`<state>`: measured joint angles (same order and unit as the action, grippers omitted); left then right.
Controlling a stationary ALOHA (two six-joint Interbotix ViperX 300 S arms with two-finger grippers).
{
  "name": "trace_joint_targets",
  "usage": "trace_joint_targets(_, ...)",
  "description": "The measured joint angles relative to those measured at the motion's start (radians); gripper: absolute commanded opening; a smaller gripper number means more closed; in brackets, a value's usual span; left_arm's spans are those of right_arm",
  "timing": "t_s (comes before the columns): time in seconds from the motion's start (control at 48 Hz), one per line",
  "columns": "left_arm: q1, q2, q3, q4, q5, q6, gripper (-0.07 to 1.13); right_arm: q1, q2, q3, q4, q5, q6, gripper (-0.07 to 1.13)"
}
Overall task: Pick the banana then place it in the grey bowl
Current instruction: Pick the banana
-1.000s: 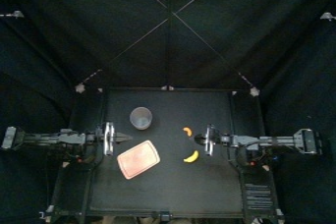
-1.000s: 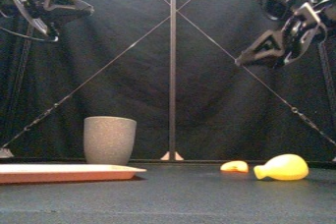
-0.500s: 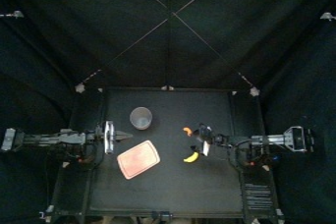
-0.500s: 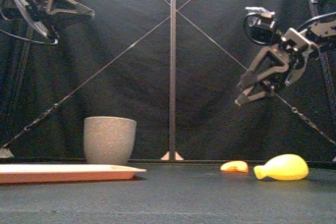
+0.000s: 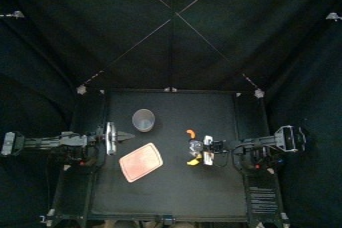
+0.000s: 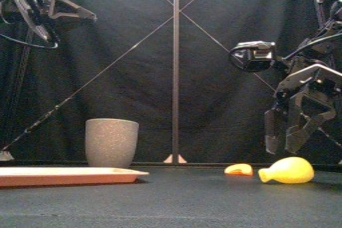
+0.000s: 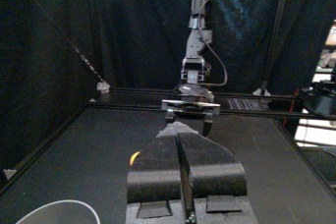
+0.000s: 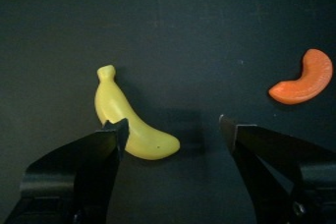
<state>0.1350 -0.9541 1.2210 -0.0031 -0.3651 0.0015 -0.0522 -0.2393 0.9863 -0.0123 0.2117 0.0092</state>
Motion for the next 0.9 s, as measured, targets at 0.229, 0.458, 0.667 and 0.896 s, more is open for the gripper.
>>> trace_joint_targets(0.229,0.008,0.000,0.020,-0.026,-0.018,0.000,-0.01,0.058,0.031,-0.017,0.002,0.025,0.006,1.04)
trace_joint_targets(0.458,0.017,-0.005,0.018,-0.032,-0.025,0.002,-0.01,0.098,0.092,-0.029,0.025,0.028,0.009,1.02)
trace_joint_targets(0.667,0.025,-0.005,0.020,-0.032,-0.029,0.000,-0.01,0.100,0.147,-0.043,0.020,0.028,0.008,0.83)
trace_joint_targets(0.896,0.025,-0.006,0.018,-0.035,-0.029,0.000,-0.01,0.098,0.175,-0.089,0.000,0.026,0.002,0.57)
